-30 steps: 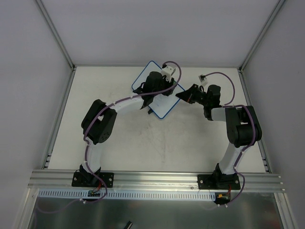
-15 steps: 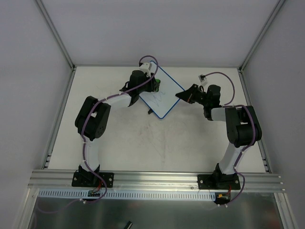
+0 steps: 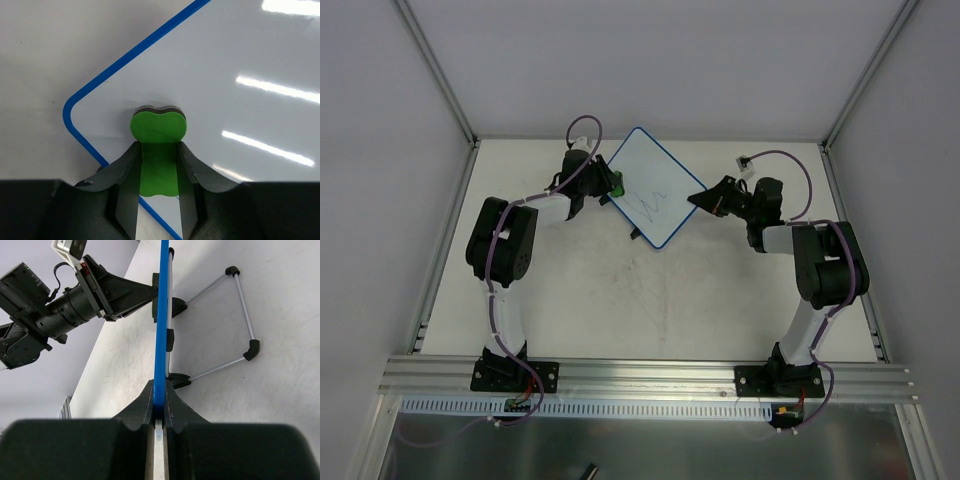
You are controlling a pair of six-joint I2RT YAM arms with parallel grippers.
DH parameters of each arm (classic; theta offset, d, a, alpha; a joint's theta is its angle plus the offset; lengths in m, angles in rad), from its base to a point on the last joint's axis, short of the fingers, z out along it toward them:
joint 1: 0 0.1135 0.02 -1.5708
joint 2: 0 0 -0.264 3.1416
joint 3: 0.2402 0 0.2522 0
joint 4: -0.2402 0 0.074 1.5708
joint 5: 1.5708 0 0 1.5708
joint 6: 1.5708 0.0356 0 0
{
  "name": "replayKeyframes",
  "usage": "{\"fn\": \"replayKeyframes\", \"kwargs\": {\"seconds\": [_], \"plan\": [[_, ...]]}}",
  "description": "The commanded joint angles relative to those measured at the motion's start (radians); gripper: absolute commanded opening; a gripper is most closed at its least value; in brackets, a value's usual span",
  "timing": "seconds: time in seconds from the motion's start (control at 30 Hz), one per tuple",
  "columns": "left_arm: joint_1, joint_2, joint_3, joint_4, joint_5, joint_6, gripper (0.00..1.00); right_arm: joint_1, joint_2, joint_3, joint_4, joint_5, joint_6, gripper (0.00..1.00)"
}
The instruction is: Erase the whiteboard
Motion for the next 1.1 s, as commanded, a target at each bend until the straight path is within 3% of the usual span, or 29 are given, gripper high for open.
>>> {"fn": "replayKeyframes", "kwargs": {"seconds": [0.0,0.47,1.07], "plan": [[0.006,0.032,-0.033,-0.054,0.010,-0.082,0.00,0.007,-0.013,0.041,0.110,-0.037,-0.006,0.00],[-0.017,0.033,-0.055,0.031,0.044,-0.086,0.00,0.007,-0.007,0.043,0.123,-0.038,0.008,0.00],[-0.248,-0.072,-0.038,0.043,-0.057,0.233,0.00,0.007,-0.006,0.046,0.123,-0.043,0.012,0.00]]}}
